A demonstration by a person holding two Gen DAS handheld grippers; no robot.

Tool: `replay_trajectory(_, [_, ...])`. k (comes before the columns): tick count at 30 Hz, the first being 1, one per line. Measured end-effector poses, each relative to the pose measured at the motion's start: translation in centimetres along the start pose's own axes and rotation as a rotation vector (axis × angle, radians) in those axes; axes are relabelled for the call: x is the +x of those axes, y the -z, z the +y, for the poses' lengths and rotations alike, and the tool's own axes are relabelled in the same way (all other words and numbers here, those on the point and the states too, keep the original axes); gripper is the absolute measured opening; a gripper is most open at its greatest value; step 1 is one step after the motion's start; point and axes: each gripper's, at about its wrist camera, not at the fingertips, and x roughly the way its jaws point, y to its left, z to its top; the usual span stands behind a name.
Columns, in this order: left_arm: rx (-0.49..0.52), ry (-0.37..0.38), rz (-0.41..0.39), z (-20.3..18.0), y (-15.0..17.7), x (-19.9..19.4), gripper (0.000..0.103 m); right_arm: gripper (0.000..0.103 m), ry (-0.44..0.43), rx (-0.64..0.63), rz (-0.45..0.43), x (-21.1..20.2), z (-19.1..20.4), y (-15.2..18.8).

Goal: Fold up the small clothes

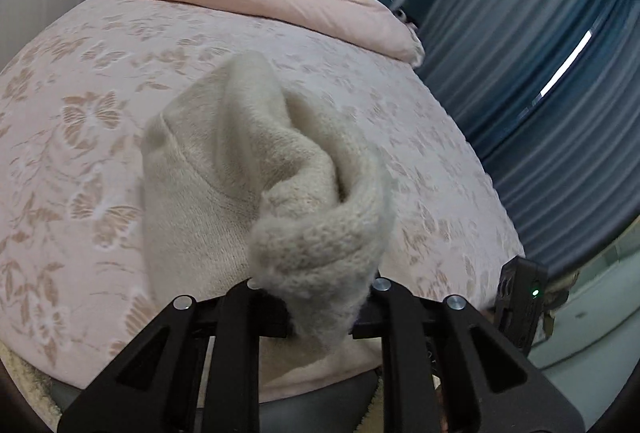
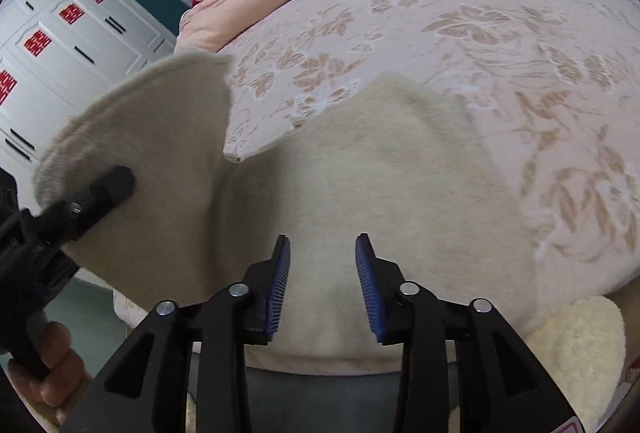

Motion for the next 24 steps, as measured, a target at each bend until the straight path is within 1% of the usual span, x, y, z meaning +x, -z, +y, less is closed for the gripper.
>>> replay_trajectory(1, [0.044, 0.007, 0.047, -1.6, 0.9, 1.9, 0.024, 0.045, 0.011, 0.016, -0.010, -0.7, -1.1, 0.2])
replay_trajectory(2, [0.083, 0.002, 0.099, -2.7, 2.0, 3.9, 0.031, 0.047, 0.023, 0.037, -0.015, -1.2, -2.3, 0.5])
replay_trajectory(3, [0.101, -0.023, 0.146, -3.3, 3.2, 5.7, 0.040, 0.047, 0.032, 0.063, -0.009, -1.5, -3.4, 0.7])
replay_trajectory(5, [0.083, -0.093, 0.203, -2.8, 5.6, 7.3, 0.041, 0.048, 0.021, 0.117, -0.009, -2.1, -5.1, 1.2])
replay_trajectory(6, [0.055, -0.087, 0.207, -2.2, 6.5, 7.2, 0.047, 0.049, 0.004, 0.133, -0.017, -2.6, -5.5, 1.5])
replay_trajectory(7, [0.039, -0.074, 0.199, -1.4, 7.3, 6.5, 0.051, 0.056, -0.018, 0.145, -0.025, -3.0, -5.8, 1.7])
replay_trajectory(8, [0.042, -0.083, 0.187, -0.8, 7.8, 5.6, 0.062, 0.064, -0.047, 0.157, -0.029, -3.3, -5.9, 1.9])
replay_trajectory(9, [0.057, -0.095, 0.173, -0.1, 8.3, 4.7, 0.069, 0.066, -0.084, 0.171, -0.026, -3.4, -5.9, 2.0])
replay_trajectory(11, [0.102, -0.117, 0.145, 1.0, 9.5, 2.8, 0.071, 0.070, -0.172, 0.210, 0.005, -3.0, -5.5, 1.8])
replay_trajectory(12, [0.127, -0.148, 0.135, 1.5, 10.0, 2.0, 0.076, 0.072, -0.215, 0.234, 0.026, -2.4, -5.2, 1.6])
replay_trajectory(13, [0.144, -0.190, 0.122, 1.9, 10.5, 1.3, 0.079, 0.073, -0.256, 0.256, 0.045, -1.9, -4.7, 1.4])
replay_trajectory(14, [0.151, -0.211, 0.105, 2.5, 11.0, 0.5, 0.082, 0.075, -0.281, 0.266, 0.062, -1.5, -4.2, 1.2])
replay_trajectory(15, [0.147, -0.215, 0.096, 3.0, 11.4, 0.0, 0.083, 0.079, -0.292, 0.255, 0.078, -1.1, -3.4, 0.9])
replay_trajectory(16, [0.134, -0.226, 0.098, 3.6, 11.7, -0.3, 0.085, 0.081, -0.284, 0.227, 0.092, -0.5, -2.4, 0.6])
replay_trajectory(17, [0.118, -0.247, 0.107, 4.1, 11.9, -0.2, 0.086, 0.085, -0.256, 0.194, 0.105, 0.0, -1.4, 0.5])
replay_trajectory(18, [0.101, -0.265, 0.115, 4.7, 12.0, -0.1, 0.086, 0.085, -0.214, 0.157, 0.122, 0.7, -0.4, 0.3])
replay_trajectory(20, [0.085, -0.290, 0.130, 5.6, 12.0, 0.6, 0.086, 0.085, -0.152, 0.107, 0.170, 2.4, 1.0, 0.4])
replay_trajectory(22, [0.099, -0.320, 0.134, 5.9, 12.2, 1.3, 0.086, 0.085, -0.118, 0.098, 0.207, 4.0, 1.8, 0.6])
replay_trajectory(23, [0.113, -0.327, 0.135, 6.0, 12.2, 1.6, 0.086, 0.075, -0.108, 0.091, 0.210, 4.6, 2.2, 0.7])
replay_trajectory(24, [0.123, -0.335, 0.133, 6.1, 12.3, 1.9, 0.086, 0.046, -0.112, 0.073, 0.210, 4.9, 2.7, 0.5])
